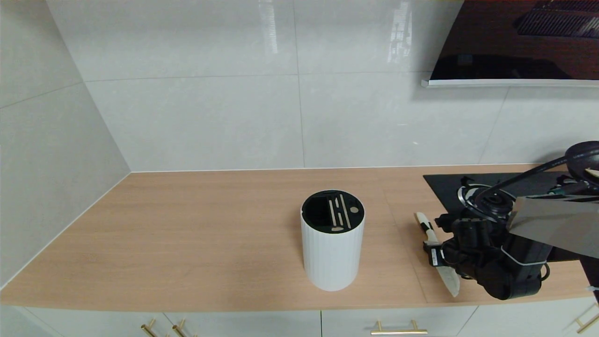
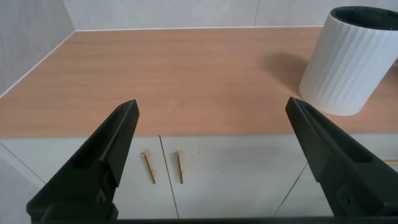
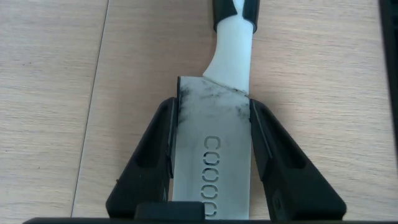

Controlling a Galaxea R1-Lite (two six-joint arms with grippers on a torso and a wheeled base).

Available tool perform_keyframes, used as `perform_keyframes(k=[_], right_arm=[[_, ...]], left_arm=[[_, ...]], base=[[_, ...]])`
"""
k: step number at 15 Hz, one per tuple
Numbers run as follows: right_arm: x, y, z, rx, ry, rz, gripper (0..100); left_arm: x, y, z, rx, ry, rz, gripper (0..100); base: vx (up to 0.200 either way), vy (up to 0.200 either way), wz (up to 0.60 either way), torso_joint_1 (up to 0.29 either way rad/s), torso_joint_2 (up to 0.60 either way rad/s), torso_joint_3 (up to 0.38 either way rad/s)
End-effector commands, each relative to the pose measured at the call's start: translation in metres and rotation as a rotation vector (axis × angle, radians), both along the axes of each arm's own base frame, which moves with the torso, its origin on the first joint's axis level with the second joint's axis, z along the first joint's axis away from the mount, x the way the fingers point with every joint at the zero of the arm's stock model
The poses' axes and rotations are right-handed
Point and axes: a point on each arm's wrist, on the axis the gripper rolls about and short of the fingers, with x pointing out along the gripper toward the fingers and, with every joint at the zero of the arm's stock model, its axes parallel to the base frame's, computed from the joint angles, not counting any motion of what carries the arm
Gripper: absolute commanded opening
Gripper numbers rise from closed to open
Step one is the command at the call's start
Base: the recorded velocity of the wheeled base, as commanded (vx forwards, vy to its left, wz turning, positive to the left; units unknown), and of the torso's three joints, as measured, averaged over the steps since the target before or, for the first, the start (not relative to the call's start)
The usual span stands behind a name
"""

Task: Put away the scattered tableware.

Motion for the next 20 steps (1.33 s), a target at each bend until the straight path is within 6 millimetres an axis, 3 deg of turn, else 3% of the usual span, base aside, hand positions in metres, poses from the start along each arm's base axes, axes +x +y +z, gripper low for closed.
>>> perform_keyframes(k=[1,4,6,7,9,12,13,14,15,16,17,19,20], right_arm=[[-0.001,0.000,0.001,0.000,0.001,0.000,0],[-0.001,0.000,0.018,0.019,-0.039,-0.011,0],[-0.004,0.000,0.044,0.017,-0.096,-0.020,0],[-0.012,0.000,0.074,0.011,-0.157,-0.039,0],[-0.037,0.005,0.121,0.023,-0.248,-0.024,0],[-0.068,0.022,0.187,0.055,-0.376,0.041,0],[-0.082,0.030,0.219,0.071,-0.400,0.084,0],[-0.083,0.032,0.223,0.072,-0.401,0.090,0],[-0.102,0.053,0.268,0.098,-0.417,0.171,0],[-0.108,0.059,0.276,0.104,-0.416,0.198,0],[-0.125,0.078,0.294,0.122,-0.418,0.280,0],[-0.139,0.097,0.303,0.141,-0.434,0.352,0],[-0.159,0.112,0.310,0.162,-0.454,0.416,0]], left_arm=[[0.000,0.000,0.000,0.001,0.000,0.000,100],[0.000,0.000,0.000,0.004,0.000,0.000,100],[0.000,0.000,0.000,0.010,-0.002,0.000,100],[0.000,0.000,0.001,0.017,-0.008,0.000,100],[-0.012,0.000,0.035,-0.010,-0.113,-0.024,100],[-0.007,-0.004,0.092,-0.026,-0.039,-0.254,100],[0.008,-0.006,0.127,-0.038,-0.004,-0.341,100],[0.010,-0.007,0.131,-0.038,-0.004,-0.350,100],[0.038,-0.009,0.167,-0.092,0.055,-0.435,100],[0.049,-0.010,0.172,-0.130,0.093,-0.472,100],[0.086,-0.018,0.177,-0.273,0.219,-0.591,100],[0.122,-0.034,0.181,-0.422,0.241,-0.696,100],[0.153,-0.045,0.184,-0.520,0.187,-0.744,100]], base=[[0.000,0.000,0.00,0.000,0.00,0.000],[0.000,0.000,0.00,0.000,0.00,0.000],[0.000,0.000,0.00,0.000,0.00,0.000],[0.000,0.000,0.00,0.000,0.00,0.000],[0.000,0.000,0.00,0.000,0.00,0.000],[0.000,0.000,0.00,0.000,0.00,0.000],[0.000,0.000,0.00,0.000,0.00,0.000],[0.000,0.000,0.00,0.000,0.00,0.000],[0.000,0.000,0.00,0.000,0.00,0.000],[0.000,0.000,0.00,0.000,0.00,0.000],[0.000,0.000,0.00,0.000,0.00,0.000],[0.000,0.000,0.00,0.000,0.00,0.000],[0.000,0.000,0.00,0.000,0.00,0.000]])
